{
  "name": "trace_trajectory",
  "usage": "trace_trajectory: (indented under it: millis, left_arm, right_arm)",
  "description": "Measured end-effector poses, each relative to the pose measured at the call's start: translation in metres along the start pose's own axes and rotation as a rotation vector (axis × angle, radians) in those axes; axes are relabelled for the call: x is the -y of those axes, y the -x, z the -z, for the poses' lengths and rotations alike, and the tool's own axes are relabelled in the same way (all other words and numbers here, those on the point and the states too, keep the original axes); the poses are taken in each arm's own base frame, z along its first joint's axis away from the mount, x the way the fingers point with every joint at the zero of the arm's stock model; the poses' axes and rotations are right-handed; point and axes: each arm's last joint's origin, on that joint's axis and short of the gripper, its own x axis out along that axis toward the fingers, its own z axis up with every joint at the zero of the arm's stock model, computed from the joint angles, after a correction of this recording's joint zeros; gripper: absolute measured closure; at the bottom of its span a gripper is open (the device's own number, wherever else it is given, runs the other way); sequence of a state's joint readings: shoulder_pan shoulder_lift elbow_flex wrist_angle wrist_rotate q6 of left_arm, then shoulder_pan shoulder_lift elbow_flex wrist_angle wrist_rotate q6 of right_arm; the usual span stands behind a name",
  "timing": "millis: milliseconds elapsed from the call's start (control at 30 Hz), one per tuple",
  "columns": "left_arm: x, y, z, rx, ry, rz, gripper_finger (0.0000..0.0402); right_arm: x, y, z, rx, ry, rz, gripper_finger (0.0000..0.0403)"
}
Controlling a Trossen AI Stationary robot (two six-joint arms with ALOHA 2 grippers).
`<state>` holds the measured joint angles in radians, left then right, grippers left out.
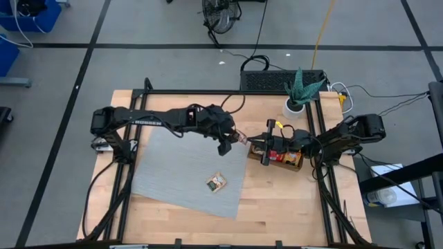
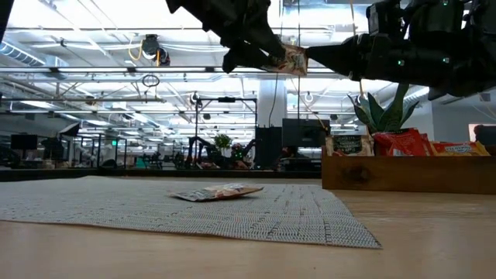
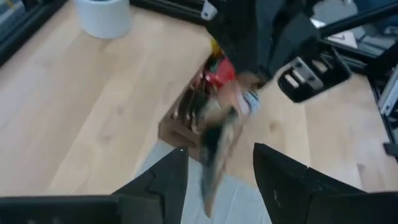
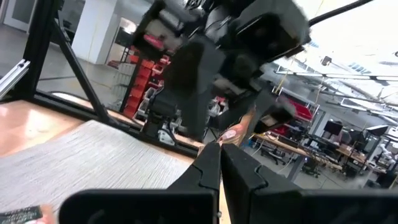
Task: Pick & Place Tea
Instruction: Put the brown tea bag into the left section of the wooden organizer
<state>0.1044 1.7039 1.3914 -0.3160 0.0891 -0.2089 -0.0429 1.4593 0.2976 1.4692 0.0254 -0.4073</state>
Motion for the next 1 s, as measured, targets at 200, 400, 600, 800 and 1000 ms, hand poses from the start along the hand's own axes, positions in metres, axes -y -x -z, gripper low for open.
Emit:
trace_trajectory:
  millis: [200, 400, 600, 800, 1000]
  left_arm:
    - [-0.001, 0.007, -0.005, 0.029, -0.002, -0.002, 0.0220]
    - [-0.001, 0.013, -0.006, 0.034, -0.032, -0.002, 0.0220]
    - [-0.001, 0.012, -0.005, 0.019, -0.054, -0.005, 0.0230]
    - [0.000, 0.012, -0.007, 0.044, -0.105, -0.001, 0.0323]
    - [0.000, 0.012, -0.008, 0.051, -0.217, 0.013, 0.0395]
  right_arm:
    - [-0.001, 0.000, 0.001, -0.015, -0.001, -0.004, 0.0403]
    - [-0.001, 0.000, 0.002, -0.017, -0.001, -0.004, 0.0403]
    - [-0.001, 0.000, 0.002, -0.017, -0.001, -0.003, 0.0403]
    - [-0.001, 0.000, 0.001, -0.014, -0.002, -0.005, 0.0403]
    - [-0.001, 0.000, 0.001, -0.012, -0.002, -0.008, 0.0403]
